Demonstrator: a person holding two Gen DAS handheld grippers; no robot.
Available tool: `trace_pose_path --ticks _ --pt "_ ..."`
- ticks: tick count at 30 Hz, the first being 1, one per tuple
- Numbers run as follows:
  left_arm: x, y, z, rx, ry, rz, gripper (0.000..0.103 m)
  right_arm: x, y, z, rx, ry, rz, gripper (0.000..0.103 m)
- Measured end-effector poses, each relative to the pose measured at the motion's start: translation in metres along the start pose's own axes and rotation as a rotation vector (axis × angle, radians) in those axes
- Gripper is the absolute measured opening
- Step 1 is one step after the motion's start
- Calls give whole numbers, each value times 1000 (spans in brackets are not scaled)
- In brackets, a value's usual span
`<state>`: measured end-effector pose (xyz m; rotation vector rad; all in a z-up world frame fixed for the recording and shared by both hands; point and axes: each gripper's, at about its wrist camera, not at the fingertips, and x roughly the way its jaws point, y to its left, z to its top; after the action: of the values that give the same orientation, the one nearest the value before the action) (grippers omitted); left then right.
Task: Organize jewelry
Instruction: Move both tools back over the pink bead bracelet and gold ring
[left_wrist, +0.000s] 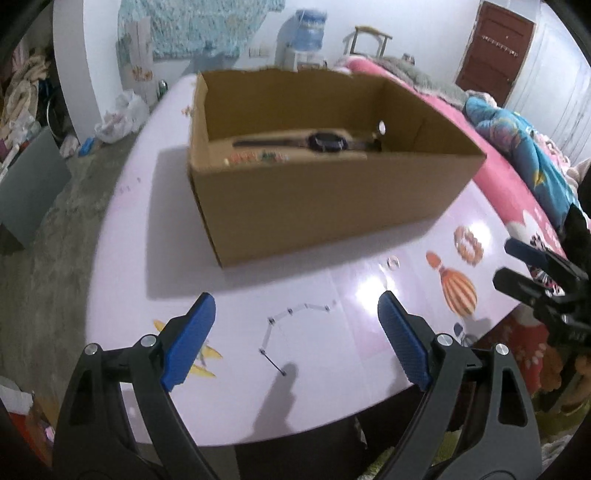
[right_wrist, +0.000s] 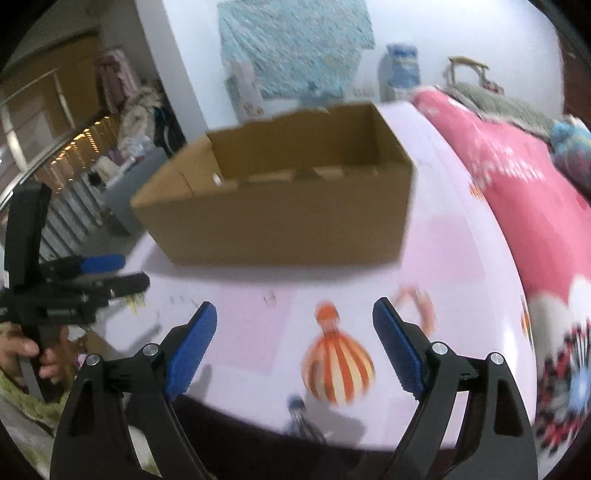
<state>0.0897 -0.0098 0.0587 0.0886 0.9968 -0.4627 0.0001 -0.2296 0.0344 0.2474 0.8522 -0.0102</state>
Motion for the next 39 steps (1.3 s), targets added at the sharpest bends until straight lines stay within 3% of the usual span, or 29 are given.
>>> trace_pose_path --ticks 5,10,16,19,24,27,39 --pt "20 -10 -13 8 59 1 86 0 -20 -21 54 40 -45 84" --pt "39 -19 -15 7 102 3 86 4 -22 -19 37 51 -87 84" --pt "62 -23 -16 -6 163 57 88 19 -30 -18 14 111 -197 84" --pt "67 -30 -19 48 172 115 94 27 -35 -21 20 137 -265 84" --pt "69 -35 -24 50 153 124 95 41 -43 -23 23 174 -319 84" --pt "69 -36 -26 50 147 124 95 49 -38 -21 -22 193 -349 93" --pt "68 -32 -29 48 137 125 96 55 -41 -17 2 239 -322 96"
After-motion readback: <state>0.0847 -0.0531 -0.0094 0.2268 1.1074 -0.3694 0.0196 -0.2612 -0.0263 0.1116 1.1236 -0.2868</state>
